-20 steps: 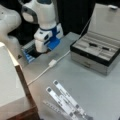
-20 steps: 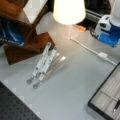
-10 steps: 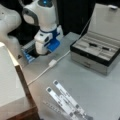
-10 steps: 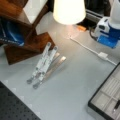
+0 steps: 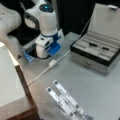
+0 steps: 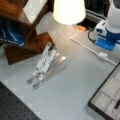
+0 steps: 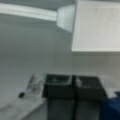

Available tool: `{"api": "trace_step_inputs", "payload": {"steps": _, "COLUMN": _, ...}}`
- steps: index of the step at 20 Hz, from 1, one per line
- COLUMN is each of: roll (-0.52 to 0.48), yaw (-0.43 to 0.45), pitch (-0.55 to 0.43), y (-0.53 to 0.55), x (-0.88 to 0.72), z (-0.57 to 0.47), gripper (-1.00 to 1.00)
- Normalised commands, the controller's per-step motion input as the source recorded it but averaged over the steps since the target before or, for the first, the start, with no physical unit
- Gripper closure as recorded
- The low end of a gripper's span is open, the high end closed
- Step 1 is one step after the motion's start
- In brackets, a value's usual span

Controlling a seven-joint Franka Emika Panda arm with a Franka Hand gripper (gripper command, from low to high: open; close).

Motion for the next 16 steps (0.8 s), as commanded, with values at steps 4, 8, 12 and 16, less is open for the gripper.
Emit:
{"api": "trace_step_inputs", "payload": {"steps": 4, "roll": 0.087, "yaw": -0.029, "pitch": -0.528, "y": -0.28, "x": -0.67, "z": -0.50, "gripper": 1.00}}
{"api": "trace_step_inputs", "payload": {"steps": 8, "roll": 0.075, "yaw": -0.035, "pitch": -0.558, "y": -0.30, "x": -0.69, "z": -0.52, "gripper": 1.00}}
{"api": "trace_step_inputs", "payload": {"steps": 12, "roll": 0.064, "yaw": -0.032, "pitch": -0.568, "y": -0.31, "x": -0.73, "z": -0.53, "gripper": 1.00}}
{"api": "trace_step_inputs", "payload": {"steps": 16, "roll": 0.063, "yaw": -0.028, "pitch": -0.575, "y": -0.31, "x": -0.75, "z": -0.52, "gripper": 1.00}}
